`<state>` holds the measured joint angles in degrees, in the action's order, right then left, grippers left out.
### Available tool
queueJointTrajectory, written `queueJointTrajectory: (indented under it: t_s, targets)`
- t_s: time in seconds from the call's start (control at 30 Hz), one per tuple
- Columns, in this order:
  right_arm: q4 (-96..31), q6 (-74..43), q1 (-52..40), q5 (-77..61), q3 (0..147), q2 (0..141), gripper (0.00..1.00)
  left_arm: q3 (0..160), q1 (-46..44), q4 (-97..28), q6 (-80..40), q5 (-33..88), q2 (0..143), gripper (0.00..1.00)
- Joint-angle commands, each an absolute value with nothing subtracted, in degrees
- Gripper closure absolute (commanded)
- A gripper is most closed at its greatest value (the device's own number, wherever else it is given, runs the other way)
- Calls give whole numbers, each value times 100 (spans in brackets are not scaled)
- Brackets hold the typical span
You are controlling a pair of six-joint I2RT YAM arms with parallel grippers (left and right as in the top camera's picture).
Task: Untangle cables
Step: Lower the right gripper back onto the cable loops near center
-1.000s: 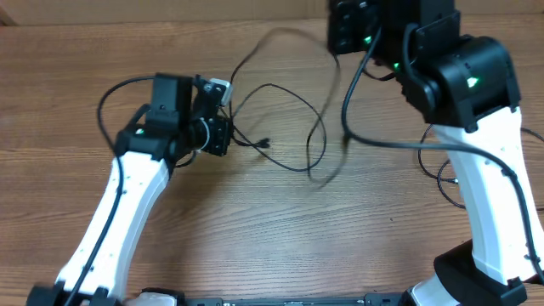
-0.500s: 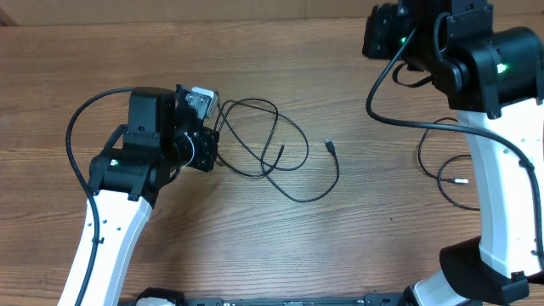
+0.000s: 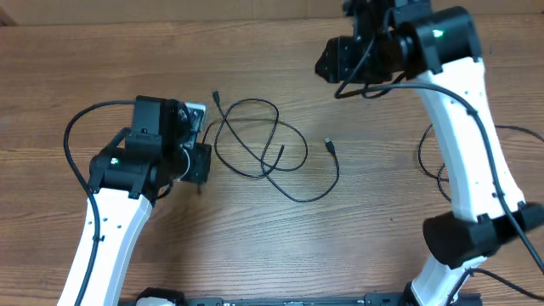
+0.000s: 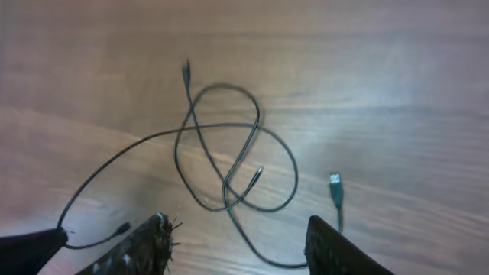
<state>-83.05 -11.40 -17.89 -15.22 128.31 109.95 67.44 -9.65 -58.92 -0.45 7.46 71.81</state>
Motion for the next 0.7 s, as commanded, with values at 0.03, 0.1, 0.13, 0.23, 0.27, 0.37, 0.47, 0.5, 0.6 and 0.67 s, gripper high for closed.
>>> queueJointTrajectory:
  t_s: [0.03,0.1,0.13,0.23,0.27,0.37,0.47,0.5,0.6,0.67]
  targets:
    - [-7979,-1083,-2064,-1879,12147,11448,42,6836,-934,-6228,-281,403,7520,96]
    - [-7815,-1083,-2165,-1876,11944,11555,41,6836,-934,-6300,-281,405,7647,93]
    - [-7688,-1083,-2235,-1874,11804,11616,39,6836,-937,-6324,-281,410,7725,87]
    - [-7223,-1090,-2394,-1874,11369,11734,38,6836,-937,-6353,-283,412,7887,64]
    - [-7120,-1120,-2421,-1874,11279,11754,38,6836,-937,-6348,-283,412,7909,63]
    - [-6718,-1330,-2506,-1872,10973,11872,37,6836,-934,-6307,-281,408,7918,51]
    - [-6180,-1372,-2587,-1876,10624,11968,37,6836,-934,-6296,-281,408,7918,51]
    - [-5800,-1369,-2637,-1874,10396,11972,37,6836,-937,-6296,-283,410,7918,51]
    - [-5188,-1369,-2735,-1839,10031,11972,33,6836,-937,-6294,-283,408,7918,52]
    - [-4759,-1376,-2805,-1737,9721,11972,34,6836,-937,-6298,-281,408,7918,52]
